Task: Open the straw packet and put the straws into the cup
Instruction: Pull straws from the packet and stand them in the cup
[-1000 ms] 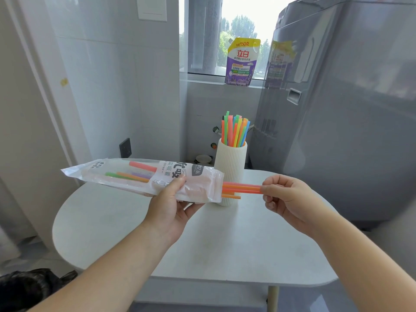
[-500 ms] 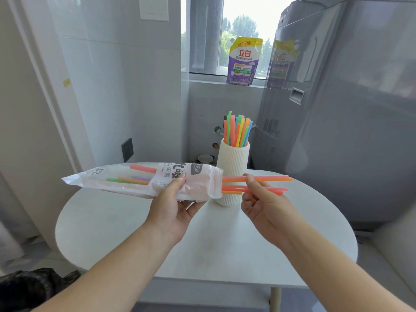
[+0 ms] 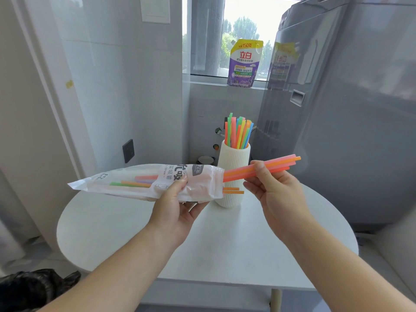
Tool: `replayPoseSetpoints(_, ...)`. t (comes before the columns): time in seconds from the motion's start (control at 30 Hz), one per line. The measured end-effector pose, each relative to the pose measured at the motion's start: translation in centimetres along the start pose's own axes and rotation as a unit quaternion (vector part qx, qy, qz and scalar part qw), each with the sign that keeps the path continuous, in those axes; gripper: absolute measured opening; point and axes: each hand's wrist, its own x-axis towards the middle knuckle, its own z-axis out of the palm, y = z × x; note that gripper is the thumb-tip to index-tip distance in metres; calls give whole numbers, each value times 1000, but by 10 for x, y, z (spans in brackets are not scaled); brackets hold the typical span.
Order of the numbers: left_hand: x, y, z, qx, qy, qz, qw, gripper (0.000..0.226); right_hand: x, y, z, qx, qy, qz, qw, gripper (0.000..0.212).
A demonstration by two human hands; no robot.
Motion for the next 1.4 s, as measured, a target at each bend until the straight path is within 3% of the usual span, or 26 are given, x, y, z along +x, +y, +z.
replayPoseSetpoints(0.53,9,12,-4,-30,31,13,999,21,23,-86,-31,-107,74,-209,969,18)
replayPoseSetpoints(0.93,10,3,-1,-16,24,1,1000,18,14,-102,-27,-195,74,-356,911,10)
replayPoseSetpoints(1.17,9,-2,1,-2,12,-5,1000,21,18,-117,-23,-224,41,-380,896,14)
replayPoseSetpoints(1.4,8,-1,1,-8,2,-10,1000,25,33,-132,-8,-327,11,-369,870,13)
